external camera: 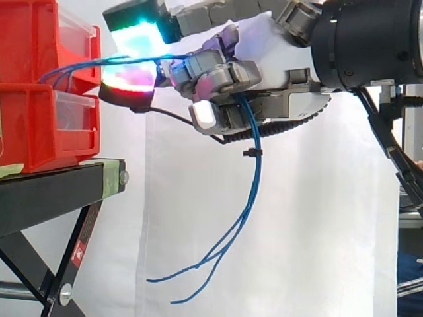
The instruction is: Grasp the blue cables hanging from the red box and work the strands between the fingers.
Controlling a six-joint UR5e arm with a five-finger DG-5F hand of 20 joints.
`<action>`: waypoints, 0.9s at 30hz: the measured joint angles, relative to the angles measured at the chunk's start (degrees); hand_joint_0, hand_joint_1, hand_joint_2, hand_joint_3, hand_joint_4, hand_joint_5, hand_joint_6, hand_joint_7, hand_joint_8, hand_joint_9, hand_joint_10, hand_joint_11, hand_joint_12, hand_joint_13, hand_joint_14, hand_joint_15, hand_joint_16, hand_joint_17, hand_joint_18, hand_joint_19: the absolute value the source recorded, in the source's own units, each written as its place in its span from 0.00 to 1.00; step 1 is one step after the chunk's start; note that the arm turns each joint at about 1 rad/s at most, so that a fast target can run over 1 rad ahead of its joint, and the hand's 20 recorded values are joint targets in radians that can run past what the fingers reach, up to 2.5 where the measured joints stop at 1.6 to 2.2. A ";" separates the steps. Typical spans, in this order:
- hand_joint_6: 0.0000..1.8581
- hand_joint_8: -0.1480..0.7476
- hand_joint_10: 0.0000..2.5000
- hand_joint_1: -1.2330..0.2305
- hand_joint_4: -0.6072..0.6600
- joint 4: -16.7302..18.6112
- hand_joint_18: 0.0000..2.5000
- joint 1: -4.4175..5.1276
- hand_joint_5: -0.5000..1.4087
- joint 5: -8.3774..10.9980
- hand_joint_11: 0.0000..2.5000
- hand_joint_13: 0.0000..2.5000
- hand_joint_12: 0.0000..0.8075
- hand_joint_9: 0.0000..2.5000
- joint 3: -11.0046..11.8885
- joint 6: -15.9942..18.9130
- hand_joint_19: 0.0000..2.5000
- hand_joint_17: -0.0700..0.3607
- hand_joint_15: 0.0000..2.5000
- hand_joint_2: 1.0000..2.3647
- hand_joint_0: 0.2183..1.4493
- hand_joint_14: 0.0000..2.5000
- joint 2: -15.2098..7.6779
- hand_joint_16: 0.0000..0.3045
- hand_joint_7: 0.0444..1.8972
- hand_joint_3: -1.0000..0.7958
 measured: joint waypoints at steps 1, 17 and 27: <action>0.21 0.83 1.00 0.36 0.73 0.01 0.67 0.00 0.22 -0.01 1.00 0.48 0.81 0.12 -0.01 0.00 0.19 0.60 0.67 0.00 0.53 1.00 0.00 0.28 0.61 0.63; 0.14 0.79 1.00 0.34 0.68 0.02 0.60 -0.01 0.22 -0.04 1.00 0.43 0.78 0.11 0.01 -0.01 0.32 0.50 0.68 0.01 0.49 1.00 -0.01 0.21 0.67 0.15; 0.24 0.80 1.00 0.34 0.69 -0.86 0.62 0.16 0.22 0.00 1.00 0.44 0.77 0.14 0.00 -1.62 0.32 0.50 0.68 0.01 0.51 1.00 0.00 0.21 0.64 0.12</action>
